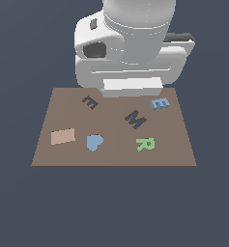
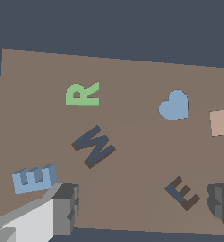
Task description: Insert a designated object into the corresponding slot on a board.
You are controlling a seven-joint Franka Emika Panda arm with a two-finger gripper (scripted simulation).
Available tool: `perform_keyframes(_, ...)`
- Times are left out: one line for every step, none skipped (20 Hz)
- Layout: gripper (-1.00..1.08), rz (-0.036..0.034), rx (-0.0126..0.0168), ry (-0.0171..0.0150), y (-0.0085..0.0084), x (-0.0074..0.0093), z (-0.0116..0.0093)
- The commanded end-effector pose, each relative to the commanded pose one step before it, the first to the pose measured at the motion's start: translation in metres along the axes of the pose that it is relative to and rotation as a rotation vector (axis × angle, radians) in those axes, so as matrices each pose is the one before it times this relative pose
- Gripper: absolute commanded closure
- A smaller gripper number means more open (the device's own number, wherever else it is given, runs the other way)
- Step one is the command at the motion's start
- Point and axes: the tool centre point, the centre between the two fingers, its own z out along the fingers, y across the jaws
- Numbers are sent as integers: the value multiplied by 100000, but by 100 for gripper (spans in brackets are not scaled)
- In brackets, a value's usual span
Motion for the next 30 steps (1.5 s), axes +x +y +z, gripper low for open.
perform_keyframes(-92, 0, 0, 0, 1, 0, 0)
perform_keyframes(-92, 69, 0, 1, 0, -7, 5)
perform_keyframes(-92, 183, 4, -1, -14, -20, 15)
perform_keyframes(-92, 316, 6, -1, -17, -33, 25)
perform_keyframes(-92, 442, 8, -2, -24, -46, 36)
perform_keyframes(-92, 565, 10, -2, -32, -59, 46)
perform_keyframes(-92, 694, 13, -3, -37, -72, 56)
perform_keyframes(-92, 820, 15, -4, -43, -85, 66)
perform_keyframes(-92, 942, 17, -4, -52, -98, 76)
perform_keyframes(-92, 1067, 20, -5, -58, -111, 86)
perform_keyframes(-92, 1190, 22, -5, -65, -123, 96)
perform_keyframes(-92, 1314, 24, -6, -71, -136, 106)
perform_keyframes(-92, 1433, 26, -6, -78, -148, 116)
perform_keyframes(-92, 1554, 28, -7, -85, -161, 125)
perform_keyframes(-92, 1674, 30, -7, -92, -173, 135)
perform_keyframes(-92, 1792, 32, -8, -98, -185, 145)
perform_keyframes(-92, 1910, 34, -8, -105, -197, 154)
perform_keyframes(-92, 2027, 36, -9, -111, -209, 163)
perform_keyframes(-92, 2143, 38, -9, -118, -221, 173)
perform_keyframes(-92, 2256, 40, -10, -125, -233, 182)
perform_keyframes(-92, 2369, 42, -10, -132, -244, 191)
perform_keyframes(-92, 2482, 44, -10, -139, -256, 200)
perform_keyframes(-92, 2593, 46, -11, -145, -267, 209)
perform_keyframes(-92, 2703, 48, -11, -152, -278, 218)
perform_keyframes(-92, 2813, 50, -11, -159, -289, 227)
perform_keyframes(-92, 2922, 52, -12, -166, -300, 236)
perform_keyframes(-92, 3030, 53, -12, -173, -311, 245)
perform_keyframes(-92, 3139, 55, -12, -180, -322, 254)
perform_keyframes(-92, 3232, 57, -12, -186, -331, 262)
perform_keyframes(-92, 3239, 57, -12, -188, -332, 263)
